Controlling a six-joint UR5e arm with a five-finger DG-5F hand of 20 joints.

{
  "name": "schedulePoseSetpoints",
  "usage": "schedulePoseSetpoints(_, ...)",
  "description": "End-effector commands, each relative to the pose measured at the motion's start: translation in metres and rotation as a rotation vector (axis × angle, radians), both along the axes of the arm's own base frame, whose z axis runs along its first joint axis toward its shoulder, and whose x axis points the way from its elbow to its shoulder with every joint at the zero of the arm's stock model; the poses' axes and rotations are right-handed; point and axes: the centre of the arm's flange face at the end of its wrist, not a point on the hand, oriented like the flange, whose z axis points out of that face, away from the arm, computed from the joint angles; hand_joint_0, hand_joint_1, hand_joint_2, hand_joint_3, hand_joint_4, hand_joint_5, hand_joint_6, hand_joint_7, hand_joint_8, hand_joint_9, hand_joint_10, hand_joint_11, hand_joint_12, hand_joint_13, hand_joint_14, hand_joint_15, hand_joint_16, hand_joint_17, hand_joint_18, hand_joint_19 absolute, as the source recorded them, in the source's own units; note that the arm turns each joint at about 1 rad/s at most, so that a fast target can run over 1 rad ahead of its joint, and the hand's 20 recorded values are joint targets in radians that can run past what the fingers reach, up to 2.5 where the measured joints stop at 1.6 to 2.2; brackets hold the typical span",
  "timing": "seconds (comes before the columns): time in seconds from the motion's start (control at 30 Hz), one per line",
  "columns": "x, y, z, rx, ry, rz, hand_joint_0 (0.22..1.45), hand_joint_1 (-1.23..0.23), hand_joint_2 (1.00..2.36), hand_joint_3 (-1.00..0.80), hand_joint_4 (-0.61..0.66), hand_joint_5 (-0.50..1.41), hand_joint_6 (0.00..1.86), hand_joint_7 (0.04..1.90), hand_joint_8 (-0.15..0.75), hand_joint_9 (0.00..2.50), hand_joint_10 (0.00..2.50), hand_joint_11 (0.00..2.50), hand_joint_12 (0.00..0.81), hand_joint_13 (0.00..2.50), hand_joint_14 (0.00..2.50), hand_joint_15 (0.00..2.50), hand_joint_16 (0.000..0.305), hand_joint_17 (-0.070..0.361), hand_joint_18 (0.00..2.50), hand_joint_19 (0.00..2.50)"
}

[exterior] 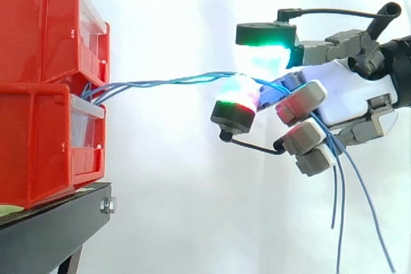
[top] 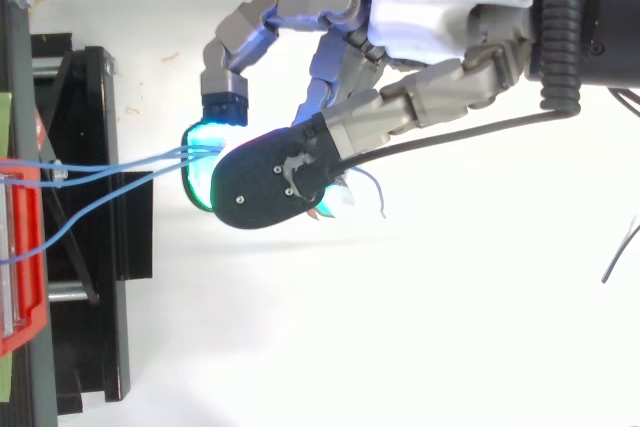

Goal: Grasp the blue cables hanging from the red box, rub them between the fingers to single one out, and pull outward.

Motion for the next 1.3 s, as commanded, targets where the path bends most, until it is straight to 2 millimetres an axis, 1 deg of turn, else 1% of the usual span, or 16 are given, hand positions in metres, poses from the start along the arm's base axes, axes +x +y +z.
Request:
schedulePoseSetpoints(0.0, 0.000, 0.000, 0.001, 0.001, -0.001, 0.000, 0.62, -0.79, 1.01, -0.17, 0.09, -0.15, 0.88, 0.92, 0.326, 1.34, 0.02, 1.09, 0.401, 1.19, 0.03, 0.85, 0.060, 0.135, 1.00, 0.87)
schedulePoseSetpoints(0.1, 0.000, 0.000, 0.004, 0.001, -0.006, 0.000, 0.64, -0.84, 1.01, -0.19, 0.06, -0.16, 0.89, 0.93, 0.314, 1.30, 0.02, 1.10, 0.386, 1.17, 0.03, 0.84, 0.057, 0.128, 0.98, 0.87)
schedulePoseSetpoints(0.23, 0.000, 0.000, 0.005, 0.001, -0.001, 0.000, 0.69, -0.88, 1.01, -0.31, 0.04, -0.17, 0.89, 0.94, 0.296, 1.26, 0.02, 1.11, 0.371, 1.13, 0.03, 0.84, 0.053, 0.120, 0.94, 0.86)
schedulePoseSetpoints(0.3, 0.000, 0.001, 0.006, 0.001, 0.002, 0.001, 0.72, -0.88, 1.01, -0.43, 0.06, -0.17, 0.89, 0.90, 0.291, 1.25, 0.02, 1.10, 0.370, 1.13, 0.03, 0.83, 0.053, 0.119, 0.94, 0.84)
schedulePoseSetpoints(0.4, 0.000, 0.001, 0.008, 0.001, 0.002, 0.001, 0.70, -0.88, 1.00, -0.50, 0.10, -0.16, 0.89, 0.88, 0.296, 1.25, 0.02, 1.09, 0.369, 1.13, 0.03, 0.84, 0.053, 0.119, 0.94, 0.84)
schedulePoseSetpoints(0.43, 0.000, 0.002, 0.008, 0.001, 0.002, 0.003, 0.67, -0.86, 1.00, -0.50, 0.12, -0.16, 0.88, 0.90, 0.295, 1.27, 0.02, 1.09, 0.366, 1.13, 0.03, 0.84, 0.053, 0.119, 0.94, 0.85)
schedulePoseSetpoints(0.5, 0.000, 0.001, 0.009, 0.001, 0.000, 0.001, 0.63, -0.83, 1.00, -0.50, 0.11, -0.15, 0.88, 0.92, 0.294, 1.29, 0.03, 1.10, 0.367, 1.14, 0.03, 0.85, 0.052, 0.118, 0.94, 0.87)
schedulePoseSetpoints(0.6, 0.000, 0.002, 0.010, 0.002, -0.001, 0.002, 0.54, -0.72, 1.00, -0.50, 0.07, -0.15, 0.88, 0.91, 0.302, 1.33, 0.02, 1.10, 0.377, 1.17, 0.03, 0.86, 0.054, 0.122, 0.95, 0.89)
schedulePoseSetpoints(0.73, 0.001, 0.001, 0.011, 0.002, 0.000, 0.001, 0.51, -0.65, 1.00, -0.50, 0.08, -0.14, 0.88, 0.90, 0.308, 1.35, 0.02, 1.07, 0.388, 1.18, 0.03, 0.86, 0.056, 0.127, 0.97, 0.90)
schedulePoseSetpoints(0.87, 0.001, 0.003, 0.013, 0.001, 0.000, 0.004, 0.51, -0.62, 1.00, -0.50, 0.08, -0.14, 0.87, 0.90, 0.313, 1.36, 0.02, 1.09, 0.389, 1.19, 0.03, 0.85, 0.057, 0.128, 0.98, 0.90)
schedulePoseSetpoints(0.97, 0.001, 0.003, 0.013, 0.000, -0.003, 0.005, 0.54, -0.62, 1.00, -0.50, 0.07, -0.14, 0.87, 0.90, 0.301, 1.37, 0.02, 1.09, 0.380, 1.18, 0.03, 0.86, 0.055, 0.124, 0.96, 0.91)
schedulePoseSetpoints(1.0, 0.002, 0.003, 0.013, 0.000, -0.004, 0.005, 0.59, -0.65, 1.00, -0.46, 0.06, -0.14, 0.86, 0.92, 0.295, 1.36, 0.03, 1.09, 0.368, 1.17, 0.03, 0.86, 0.053, 0.118, 0.94, 0.92)
schedulePoseSetpoints(1.03, 0.002, 0.003, 0.013, 0.000, -0.004, 0.006, 0.60, -0.66, 1.00, -0.43, 0.05, -0.14, 0.86, 0.93, 0.291, 1.36, 0.03, 1.11, 0.366, 1.17, 0.03, 0.86, 0.052, 0.117, 0.94, 0.93)
schedulePoseSetpoints(1.13, 0.002, 0.003, 0.013, 0.000, -0.007, 0.005, 0.61, -0.71, 1.01, -0.31, 0.04, -0.14, 0.87, 0.96, 0.302, 1.37, 0.03, 1.10, 0.384, 1.19, 0.03, 0.85, 0.055, 0.124, 0.97, 0.90)
schedulePoseSetpoints(1.2, 0.002, 0.003, 0.013, 0.000, -0.007, 0.005, 0.62, -0.78, 1.01, -0.21, 0.06, -0.14, 0.88, 0.97, 0.323, 1.36, 0.02, 1.08, 0.400, 1.20, 0.03, 0.84, 0.060, 0.134, 1.01, 0.86)
schedulePoseSetpoints(1.27, 0.001, 0.003, 0.014, 0.000, -0.007, 0.005, 0.63, -0.82, 1.01, -0.18, 0.04, -0.14, 0.89, 1.00, 0.319, 1.34, 0.02, 1.10, 0.397, 1.19, 0.03, 0.84, 0.058, 0.131, 1.00, 0.86)
